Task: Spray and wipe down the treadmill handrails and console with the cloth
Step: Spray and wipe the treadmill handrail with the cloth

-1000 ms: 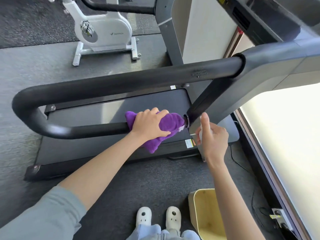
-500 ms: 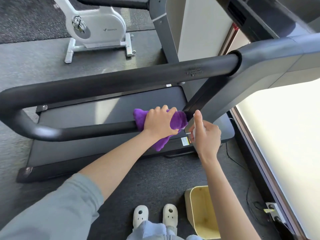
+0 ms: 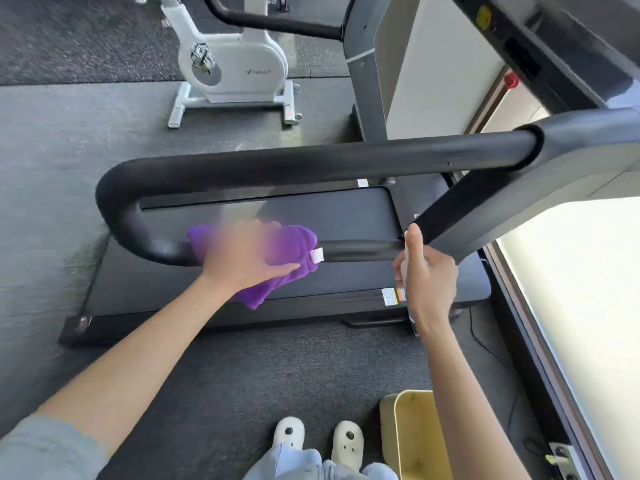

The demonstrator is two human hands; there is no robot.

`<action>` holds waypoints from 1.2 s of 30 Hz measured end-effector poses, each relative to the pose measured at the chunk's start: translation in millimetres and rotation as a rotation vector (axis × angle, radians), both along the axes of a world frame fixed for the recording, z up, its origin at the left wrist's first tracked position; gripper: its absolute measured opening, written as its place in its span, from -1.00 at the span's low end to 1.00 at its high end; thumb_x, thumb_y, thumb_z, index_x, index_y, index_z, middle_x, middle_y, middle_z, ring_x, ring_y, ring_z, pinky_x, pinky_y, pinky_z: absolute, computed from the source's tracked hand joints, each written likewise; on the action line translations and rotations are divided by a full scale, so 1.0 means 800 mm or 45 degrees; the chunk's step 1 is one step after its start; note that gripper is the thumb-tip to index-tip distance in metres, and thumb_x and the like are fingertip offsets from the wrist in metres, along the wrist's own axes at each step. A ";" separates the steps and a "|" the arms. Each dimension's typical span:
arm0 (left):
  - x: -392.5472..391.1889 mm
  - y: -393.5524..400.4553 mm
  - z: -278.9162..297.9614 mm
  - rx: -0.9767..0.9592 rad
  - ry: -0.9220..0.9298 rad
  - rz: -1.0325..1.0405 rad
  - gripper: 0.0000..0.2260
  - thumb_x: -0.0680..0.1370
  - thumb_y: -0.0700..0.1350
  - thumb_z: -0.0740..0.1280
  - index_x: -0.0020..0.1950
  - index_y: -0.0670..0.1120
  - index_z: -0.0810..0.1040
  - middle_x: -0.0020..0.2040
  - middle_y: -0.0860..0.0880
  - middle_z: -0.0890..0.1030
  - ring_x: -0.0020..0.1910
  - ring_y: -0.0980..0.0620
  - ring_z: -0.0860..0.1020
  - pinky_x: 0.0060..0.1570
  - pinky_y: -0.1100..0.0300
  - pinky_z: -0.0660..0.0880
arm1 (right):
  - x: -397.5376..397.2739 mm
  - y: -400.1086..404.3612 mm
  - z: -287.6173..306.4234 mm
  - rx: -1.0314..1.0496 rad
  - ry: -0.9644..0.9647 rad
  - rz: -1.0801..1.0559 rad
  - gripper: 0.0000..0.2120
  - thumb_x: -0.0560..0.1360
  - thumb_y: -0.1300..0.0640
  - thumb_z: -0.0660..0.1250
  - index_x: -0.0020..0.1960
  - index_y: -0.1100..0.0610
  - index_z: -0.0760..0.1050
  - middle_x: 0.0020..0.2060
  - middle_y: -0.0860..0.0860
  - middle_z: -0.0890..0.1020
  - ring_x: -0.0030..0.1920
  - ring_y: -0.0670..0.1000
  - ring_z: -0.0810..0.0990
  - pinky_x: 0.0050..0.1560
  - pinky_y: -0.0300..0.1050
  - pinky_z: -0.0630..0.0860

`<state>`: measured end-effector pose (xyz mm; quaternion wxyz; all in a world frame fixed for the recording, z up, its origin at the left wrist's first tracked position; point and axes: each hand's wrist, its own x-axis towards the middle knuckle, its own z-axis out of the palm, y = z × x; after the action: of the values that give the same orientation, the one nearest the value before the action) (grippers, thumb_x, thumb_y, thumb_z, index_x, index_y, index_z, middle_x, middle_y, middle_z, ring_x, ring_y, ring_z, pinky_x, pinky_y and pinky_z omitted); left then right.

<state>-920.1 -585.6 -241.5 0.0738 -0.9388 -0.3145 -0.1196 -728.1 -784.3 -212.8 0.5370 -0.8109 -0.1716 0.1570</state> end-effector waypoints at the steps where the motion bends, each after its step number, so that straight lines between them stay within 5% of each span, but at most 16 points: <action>1: -0.022 0.010 0.006 0.004 0.000 0.031 -0.25 0.32 0.55 0.11 0.14 0.00 0.59 -0.20 0.00 0.62 -0.26 -0.08 0.60 -0.29 0.15 0.46 | -0.008 0.008 0.000 0.009 0.016 0.021 -0.32 0.46 -0.46 0.09 -0.47 0.11 0.44 -0.58 -0.05 0.50 -0.41 0.03 0.52 -0.03 0.18 0.58; 6: -0.061 0.027 0.012 0.018 0.030 0.109 -0.23 0.32 0.58 0.05 0.09 0.00 0.61 -0.20 -0.01 0.62 -0.25 -0.08 0.59 -0.21 0.11 0.47 | -0.046 0.043 0.008 0.049 0.027 0.111 -0.30 0.46 -0.46 0.11 -0.45 0.13 0.48 -0.59 -0.03 0.50 -0.43 0.04 0.52 -0.07 0.19 0.60; 12: 0.017 -0.005 0.001 -0.097 0.009 0.134 -0.23 0.32 0.57 -0.06 0.11 0.05 0.57 -0.09 0.01 0.63 -0.12 -0.07 0.59 -0.15 0.11 0.42 | -0.059 0.052 0.010 0.053 0.004 0.091 -0.30 0.44 -0.47 0.10 -0.47 0.13 0.46 -0.56 0.03 0.53 -0.44 0.03 0.53 -0.10 0.14 0.59; 27: 0.190 -0.091 -0.022 -0.086 0.107 -0.176 -0.38 0.46 0.41 0.23 0.30 -0.01 0.43 0.07 -0.08 0.54 -0.03 -0.07 0.54 -0.11 0.09 0.40 | -0.018 -0.034 0.013 -0.054 -0.118 -0.186 -0.34 0.54 -0.40 0.10 -0.53 0.03 0.41 -0.59 -0.06 0.51 -0.41 -0.03 0.53 -0.17 -0.04 0.47; 36: 0.059 -0.021 -0.019 -0.041 -0.097 -0.111 -0.26 0.36 0.54 0.05 0.15 -0.01 0.57 -0.14 -0.08 0.61 -0.20 -0.09 0.58 -0.21 0.10 0.43 | -0.047 -0.010 0.020 0.020 -0.042 -0.098 -0.26 0.42 -0.50 0.09 -0.46 0.15 0.49 -0.59 -0.01 0.51 -0.44 0.03 0.53 -0.02 0.20 0.58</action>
<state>-873.0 -602.6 -257.0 0.0412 -0.9475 -0.2777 -0.1533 -765.8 -792.0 -196.5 0.5462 -0.8151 -0.1502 0.1216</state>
